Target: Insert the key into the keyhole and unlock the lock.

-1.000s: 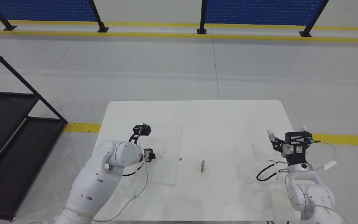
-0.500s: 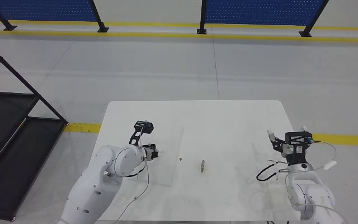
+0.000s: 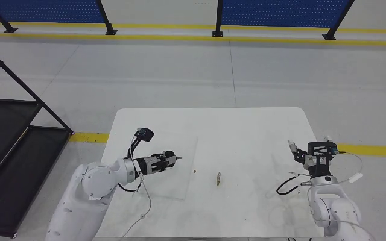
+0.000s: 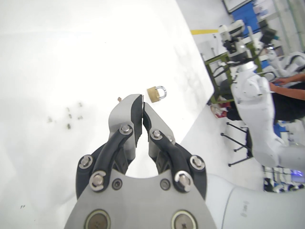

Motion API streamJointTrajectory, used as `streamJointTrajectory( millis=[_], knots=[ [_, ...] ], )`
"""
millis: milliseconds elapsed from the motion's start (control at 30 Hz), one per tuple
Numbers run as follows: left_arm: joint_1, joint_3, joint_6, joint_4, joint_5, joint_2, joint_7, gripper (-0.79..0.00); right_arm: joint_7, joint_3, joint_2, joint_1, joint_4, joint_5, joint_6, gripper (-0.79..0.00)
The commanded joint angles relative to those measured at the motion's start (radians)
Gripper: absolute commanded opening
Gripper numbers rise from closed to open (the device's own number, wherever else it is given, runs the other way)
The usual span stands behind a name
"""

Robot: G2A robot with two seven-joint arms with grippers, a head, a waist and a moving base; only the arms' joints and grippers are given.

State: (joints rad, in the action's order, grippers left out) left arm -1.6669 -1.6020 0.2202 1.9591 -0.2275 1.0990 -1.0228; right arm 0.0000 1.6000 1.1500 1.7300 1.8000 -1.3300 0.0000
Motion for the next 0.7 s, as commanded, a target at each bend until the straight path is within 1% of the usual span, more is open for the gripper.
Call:
streamJointTrajectory(
  millis=[0, 167, 267, 333, 400, 567, 667],
  knots=[
    [-0.006, -0.039, 0.075, -0.04, 0.118, -0.005, -0.036, -0.785, 0.0, 0.0, 0.0, 0.0, 0.0, 0.0, 0.0, 0.0],
    [0.011, -0.111, 0.221, -0.168, 0.334, -0.021, -0.17, -0.785, 0.0, 0.0, 0.0, 0.0, 0.0, 0.0, 0.0, 0.0],
    [0.045, -0.145, 0.272, -0.264, 0.47, -0.033, -0.284, -0.785, 0.0, 0.0, 0.0, 0.0, 0.0, 0.0, 0.0, 0.0],
    [0.077, -0.158, 0.262, -0.308, 0.519, -0.043, -0.315, -0.785, 0.0, 0.0, 0.0, 0.0, 0.0, 0.0, 0.0, 0.0],
    [0.102, -0.154, 0.246, -0.342, 0.557, -0.054, -0.331, -0.785, 0.0, 0.0, 0.0, 0.0, 0.0, 0.0, 0.0, 0.0],
    [0.175, -0.126, 0.205, -0.43, 0.659, -0.09, -0.372, -0.785, 0.0, 0.0, 0.0, 0.0, 0.0, 0.0, 0.0, 0.0],
    [0.227, -0.092, 0.174, -0.48, 0.718, -0.113, -0.403, -0.785, 0.0, 0.0, 0.0, 0.0, 0.0, 0.0, 0.0, 0.0]
  ],
)
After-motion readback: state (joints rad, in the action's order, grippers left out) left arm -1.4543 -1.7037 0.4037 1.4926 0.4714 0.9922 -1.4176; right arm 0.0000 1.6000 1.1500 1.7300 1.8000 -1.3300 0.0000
